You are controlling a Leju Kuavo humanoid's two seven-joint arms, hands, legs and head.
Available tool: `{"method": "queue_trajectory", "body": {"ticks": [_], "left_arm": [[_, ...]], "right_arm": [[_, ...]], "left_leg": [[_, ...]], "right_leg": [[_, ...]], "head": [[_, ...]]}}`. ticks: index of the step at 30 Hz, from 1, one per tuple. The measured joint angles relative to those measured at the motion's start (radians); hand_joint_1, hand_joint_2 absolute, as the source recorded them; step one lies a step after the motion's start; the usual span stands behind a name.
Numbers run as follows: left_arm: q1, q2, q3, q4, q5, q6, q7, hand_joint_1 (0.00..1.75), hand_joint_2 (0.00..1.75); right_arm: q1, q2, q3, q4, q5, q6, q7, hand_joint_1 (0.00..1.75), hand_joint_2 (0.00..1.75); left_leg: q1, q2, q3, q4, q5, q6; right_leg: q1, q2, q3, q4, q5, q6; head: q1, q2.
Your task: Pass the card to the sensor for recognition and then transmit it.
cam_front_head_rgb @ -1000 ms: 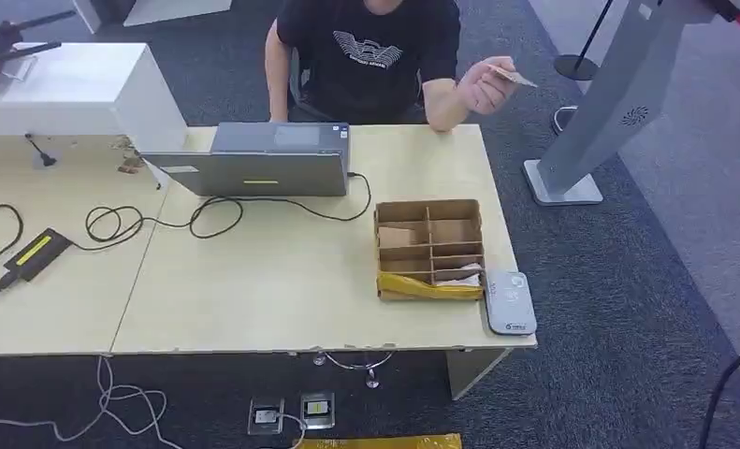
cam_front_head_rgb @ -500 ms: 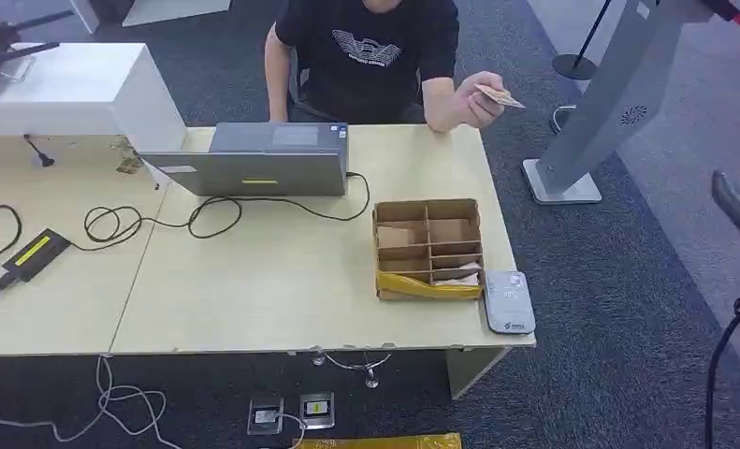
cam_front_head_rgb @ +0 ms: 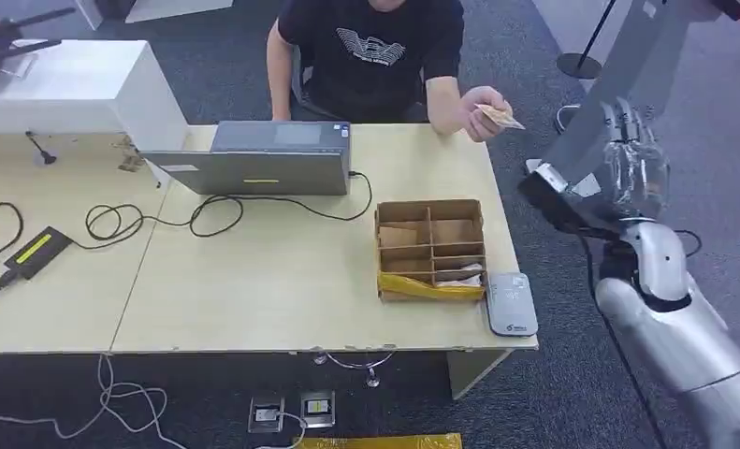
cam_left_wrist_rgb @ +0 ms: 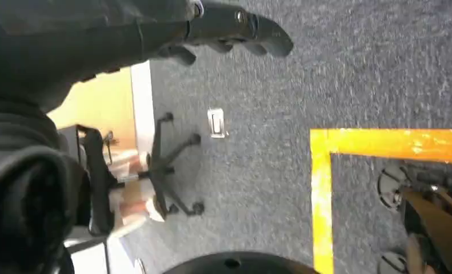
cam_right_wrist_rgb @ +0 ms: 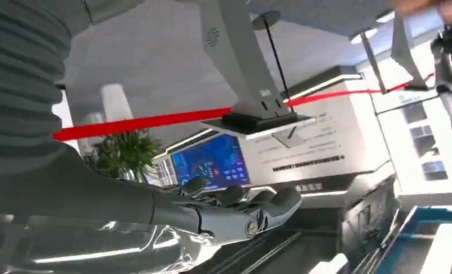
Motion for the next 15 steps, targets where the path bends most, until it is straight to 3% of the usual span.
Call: {"method": "queue_trajectory", "body": {"ticks": [7,15], "left_arm": [[0.001,0.006,0.000,0.000,0.024,0.001,0.003,0.00,0.00],[0.003,0.008,0.000,0.000,0.069,0.010,-0.019,0.00,0.00]], "right_arm": [[-0.074,0.106,0.121,0.161,0.010,0.016,-0.030,0.00,1.75],[-0.094,0.178,0.165,0.280,-0.075,-0.005,-0.066,0.00,1.75]], "left_leg": [[0.000,0.000,-0.001,0.000,0.000,0.000],[0.000,0.000,-0.001,0.000,0.000,0.000]], "right_leg": [[0.000,0.000,-0.002,0.000,0.000,0.000],[0.000,0.001,-0.002,0.000,0.000,0.000]], "head": [[0.000,0.000],[0.000,0.000]]}}
